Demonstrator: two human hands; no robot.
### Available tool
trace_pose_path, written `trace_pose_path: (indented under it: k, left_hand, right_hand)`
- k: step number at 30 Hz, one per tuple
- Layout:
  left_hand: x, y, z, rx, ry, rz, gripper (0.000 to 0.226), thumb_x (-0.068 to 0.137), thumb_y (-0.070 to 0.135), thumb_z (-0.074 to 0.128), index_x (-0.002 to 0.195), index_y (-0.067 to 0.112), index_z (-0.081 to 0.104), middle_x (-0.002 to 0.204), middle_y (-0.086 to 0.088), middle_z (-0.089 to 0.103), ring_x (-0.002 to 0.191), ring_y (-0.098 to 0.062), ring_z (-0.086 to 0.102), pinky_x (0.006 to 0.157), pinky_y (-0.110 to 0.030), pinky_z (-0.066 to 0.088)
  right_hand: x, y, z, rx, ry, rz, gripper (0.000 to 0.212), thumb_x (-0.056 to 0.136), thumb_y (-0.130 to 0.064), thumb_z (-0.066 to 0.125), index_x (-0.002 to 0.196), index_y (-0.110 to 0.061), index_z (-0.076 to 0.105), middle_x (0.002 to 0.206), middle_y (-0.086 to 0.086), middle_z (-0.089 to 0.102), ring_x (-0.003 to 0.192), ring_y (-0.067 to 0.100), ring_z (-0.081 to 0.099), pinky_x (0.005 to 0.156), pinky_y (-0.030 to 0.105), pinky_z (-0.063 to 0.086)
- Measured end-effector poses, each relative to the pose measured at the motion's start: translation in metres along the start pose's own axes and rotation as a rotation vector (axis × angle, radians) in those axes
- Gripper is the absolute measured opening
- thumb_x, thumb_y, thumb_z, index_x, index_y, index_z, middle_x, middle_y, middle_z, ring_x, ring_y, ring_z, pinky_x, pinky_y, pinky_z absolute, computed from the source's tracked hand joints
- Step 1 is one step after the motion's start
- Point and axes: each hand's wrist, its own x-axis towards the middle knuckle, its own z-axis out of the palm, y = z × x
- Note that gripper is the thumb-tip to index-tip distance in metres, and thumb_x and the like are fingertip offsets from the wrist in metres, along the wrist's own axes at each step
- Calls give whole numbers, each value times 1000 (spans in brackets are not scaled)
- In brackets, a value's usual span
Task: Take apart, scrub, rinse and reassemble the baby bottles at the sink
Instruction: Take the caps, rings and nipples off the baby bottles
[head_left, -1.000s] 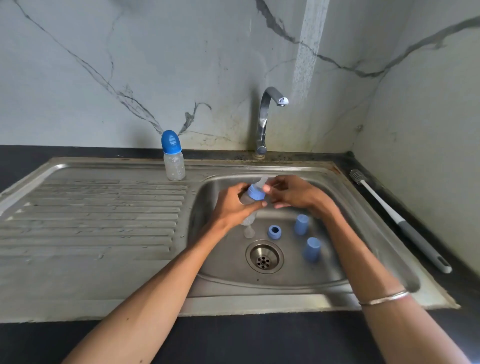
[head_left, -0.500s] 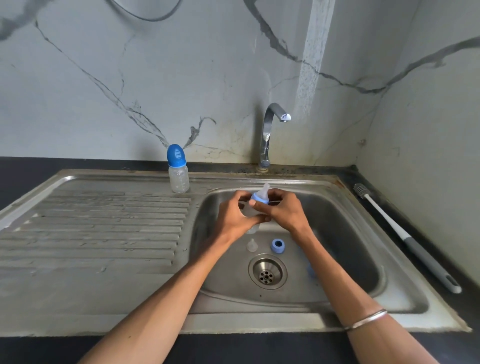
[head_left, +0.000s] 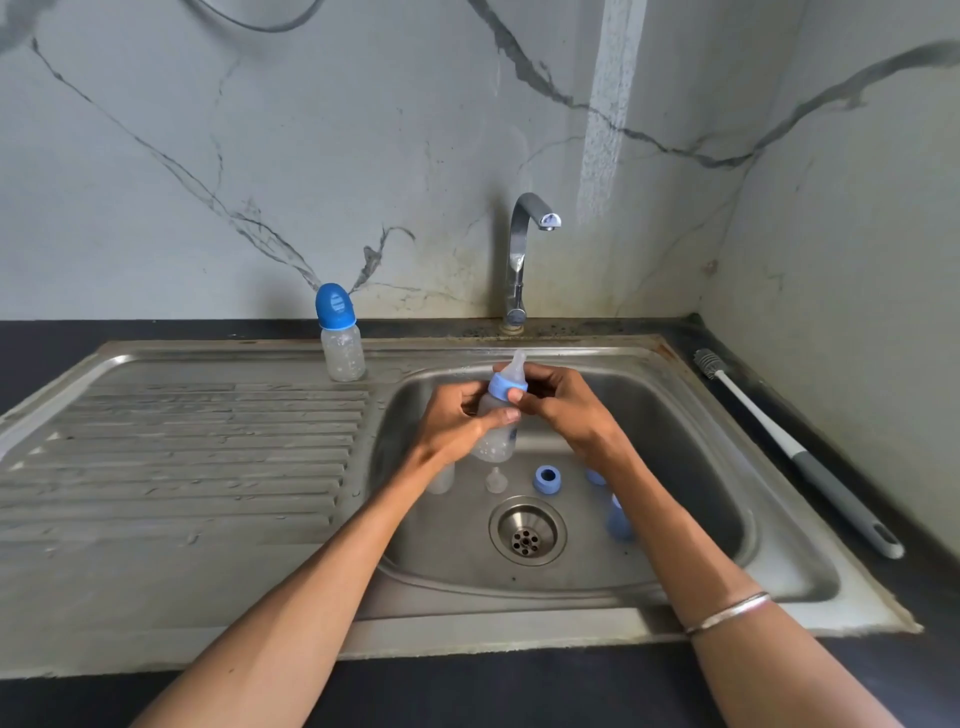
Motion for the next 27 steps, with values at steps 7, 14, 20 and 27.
trace_pose_path:
  k: [7,14,20,27]
  left_hand:
    - [3,-12,2,177,1,-13,41,67,51,79,102,30,74,93,11,76,91,-6,71,85,-39,58]
    - [2,-11,4,195,-8,25,51,60,58,79,102,30,71,94,13,74,89,0,69,81,-30,57]
    - [3,-15,2,182,14,34,54,56,59,78,101,29,73,94,10,76,90,-8,72,85,-45,58]
    - [1,-11,4,199,17,46,53,56,58,77,102,31,72,93,12,75,88,-4,70,84,-39,58]
  right_hand:
    - [2,3,8,-9,23,62,22,91,-25,72,112,-19,70,110,2,74,104,13,69,87,22,54]
    - [3,9,9,-90,85,28,36,88,-16,74,124,-17,66,112,2,72,104,14,69,82,22,56]
    - [4,8,3,3,-99,115,53,96,-11,63,146,-13,46,134,4,61,124,15,58,104,28,48]
    - [3,9,12,-63,120,74,43,81,-30,81,118,-16,66,111,0,70,101,13,67,76,18,55]
